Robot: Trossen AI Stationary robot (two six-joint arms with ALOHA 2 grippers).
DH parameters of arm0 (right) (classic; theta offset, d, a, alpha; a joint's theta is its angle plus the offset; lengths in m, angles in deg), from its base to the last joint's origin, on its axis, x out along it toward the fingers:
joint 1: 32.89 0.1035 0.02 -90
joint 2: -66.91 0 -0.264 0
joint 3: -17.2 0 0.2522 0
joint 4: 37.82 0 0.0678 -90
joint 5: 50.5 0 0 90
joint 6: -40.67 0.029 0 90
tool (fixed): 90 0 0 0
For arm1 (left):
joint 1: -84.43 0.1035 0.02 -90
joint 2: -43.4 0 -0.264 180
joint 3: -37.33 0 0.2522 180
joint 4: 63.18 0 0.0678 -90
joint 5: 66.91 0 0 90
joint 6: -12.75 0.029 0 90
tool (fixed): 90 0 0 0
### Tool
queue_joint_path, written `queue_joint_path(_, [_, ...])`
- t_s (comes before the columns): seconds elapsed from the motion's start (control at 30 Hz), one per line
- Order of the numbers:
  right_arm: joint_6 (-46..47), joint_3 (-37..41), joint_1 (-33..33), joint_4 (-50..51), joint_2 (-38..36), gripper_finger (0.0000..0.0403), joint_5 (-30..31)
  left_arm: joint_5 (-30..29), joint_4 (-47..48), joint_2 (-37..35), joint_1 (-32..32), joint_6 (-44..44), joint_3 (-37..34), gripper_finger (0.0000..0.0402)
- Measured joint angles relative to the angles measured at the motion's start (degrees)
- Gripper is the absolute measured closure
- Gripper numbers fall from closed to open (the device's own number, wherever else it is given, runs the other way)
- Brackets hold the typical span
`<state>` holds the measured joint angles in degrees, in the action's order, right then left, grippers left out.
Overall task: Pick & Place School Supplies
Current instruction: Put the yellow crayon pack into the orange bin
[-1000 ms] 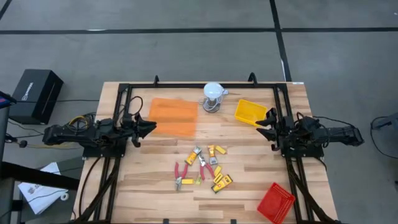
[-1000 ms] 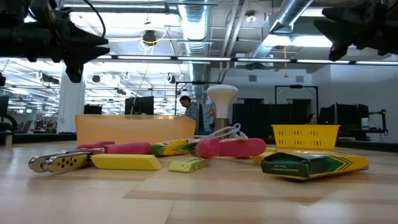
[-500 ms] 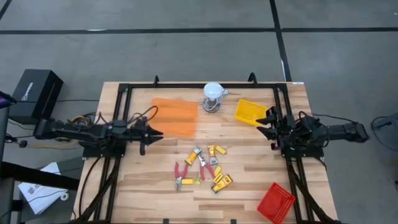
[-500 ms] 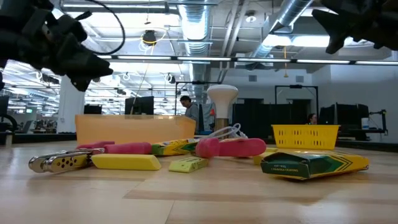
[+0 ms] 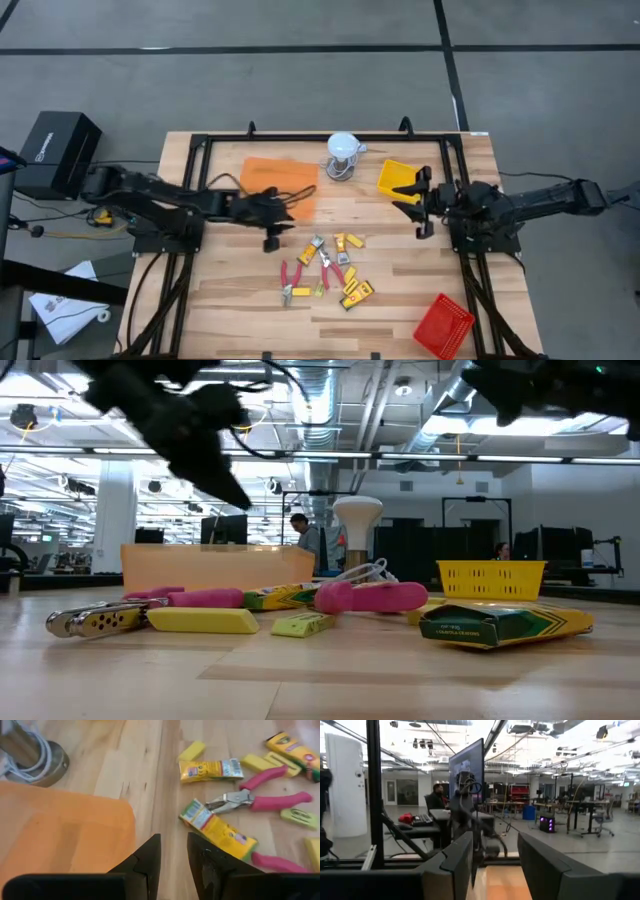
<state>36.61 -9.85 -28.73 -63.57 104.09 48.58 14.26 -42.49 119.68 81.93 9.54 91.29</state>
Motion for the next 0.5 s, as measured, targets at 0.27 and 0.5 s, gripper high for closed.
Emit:
queue_joint_path(0.27, [-5.59, -7.81, 0.49, 0.86, 7.6, 0.0228, -0.01, 1.07, 5.67, 10.85, -0.11, -5.78, 10.51, 0.0279])
queue_joint_path(0.5, [-9.73, -12.87, 3.45, 3.62, 11.48, 0.0204, -0.01, 3.09, 5.63, 14.73, -2.15, -15.17, 11.48, 0.0222])
